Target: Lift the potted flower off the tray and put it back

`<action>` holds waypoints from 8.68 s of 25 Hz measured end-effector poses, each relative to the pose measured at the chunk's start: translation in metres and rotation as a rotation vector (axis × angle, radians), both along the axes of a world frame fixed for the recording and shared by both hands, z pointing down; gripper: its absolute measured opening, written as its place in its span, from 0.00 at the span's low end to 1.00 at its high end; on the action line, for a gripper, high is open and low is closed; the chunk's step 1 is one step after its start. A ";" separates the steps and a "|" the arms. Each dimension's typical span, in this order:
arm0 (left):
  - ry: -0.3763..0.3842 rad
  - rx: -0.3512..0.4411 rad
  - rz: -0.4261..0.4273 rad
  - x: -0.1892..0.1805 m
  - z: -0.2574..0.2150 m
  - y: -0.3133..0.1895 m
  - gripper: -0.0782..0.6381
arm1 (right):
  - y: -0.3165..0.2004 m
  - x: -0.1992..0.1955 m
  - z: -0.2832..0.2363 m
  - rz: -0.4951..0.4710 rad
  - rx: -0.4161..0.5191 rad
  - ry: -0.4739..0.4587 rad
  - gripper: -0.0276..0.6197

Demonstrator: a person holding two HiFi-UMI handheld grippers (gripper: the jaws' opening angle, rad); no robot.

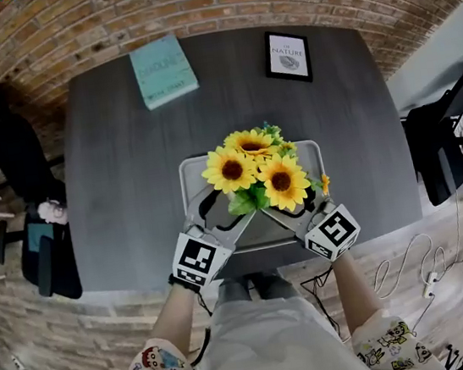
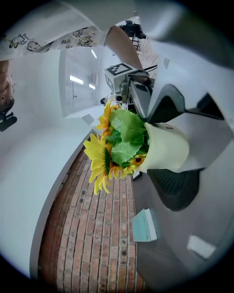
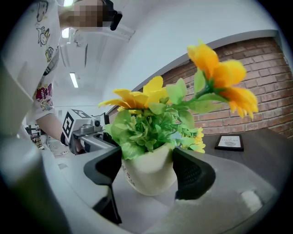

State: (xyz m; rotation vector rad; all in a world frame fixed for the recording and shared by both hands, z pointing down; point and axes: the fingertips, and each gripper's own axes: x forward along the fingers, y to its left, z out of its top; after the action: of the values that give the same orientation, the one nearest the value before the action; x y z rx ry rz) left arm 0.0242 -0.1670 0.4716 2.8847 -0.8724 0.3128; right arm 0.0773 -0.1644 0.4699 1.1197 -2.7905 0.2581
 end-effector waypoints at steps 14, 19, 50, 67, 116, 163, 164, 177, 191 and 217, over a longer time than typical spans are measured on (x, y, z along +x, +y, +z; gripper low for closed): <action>0.009 0.060 -0.020 0.005 -0.082 0.004 0.56 | 0.005 0.005 -0.086 -0.006 0.110 -0.013 0.58; 0.049 0.077 -0.028 0.002 -0.111 0.016 0.56 | 0.017 0.003 -0.116 -0.008 0.161 -0.017 0.58; 0.114 0.077 -0.035 -0.009 -0.151 0.089 0.56 | 0.091 -0.008 -0.155 -0.014 0.243 -0.013 0.58; 0.116 0.086 -0.029 -0.008 -0.154 0.092 0.56 | 0.094 -0.007 -0.157 -0.008 0.246 -0.025 0.58; 0.030 -0.077 -0.026 0.000 -0.035 0.025 0.56 | 0.026 0.001 -0.040 0.004 0.050 -0.029 0.57; -0.116 -0.145 0.006 0.006 0.061 0.019 0.56 | 0.020 0.002 0.060 -0.004 -0.121 0.072 0.57; -0.115 -0.146 0.006 0.005 0.061 0.019 0.56 | 0.020 0.002 0.060 -0.004 -0.123 0.071 0.58; -0.105 -0.124 -0.029 0.000 0.056 0.017 0.58 | 0.020 0.009 0.053 0.031 -0.127 0.061 0.60; -0.094 -0.069 -0.059 -0.015 0.025 0.029 0.58 | 0.046 0.028 0.030 0.079 -0.118 0.052 0.60; 0.170 0.096 -0.161 -0.030 -0.135 0.062 0.48 | 0.080 0.059 -0.126 0.194 0.146 -0.025 0.46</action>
State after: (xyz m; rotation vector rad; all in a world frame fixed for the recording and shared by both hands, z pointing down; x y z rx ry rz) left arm -0.0059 -0.1047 0.3363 2.8488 -1.1064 0.0106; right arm 0.1361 -0.0845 0.3436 1.4323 -2.7613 0.0876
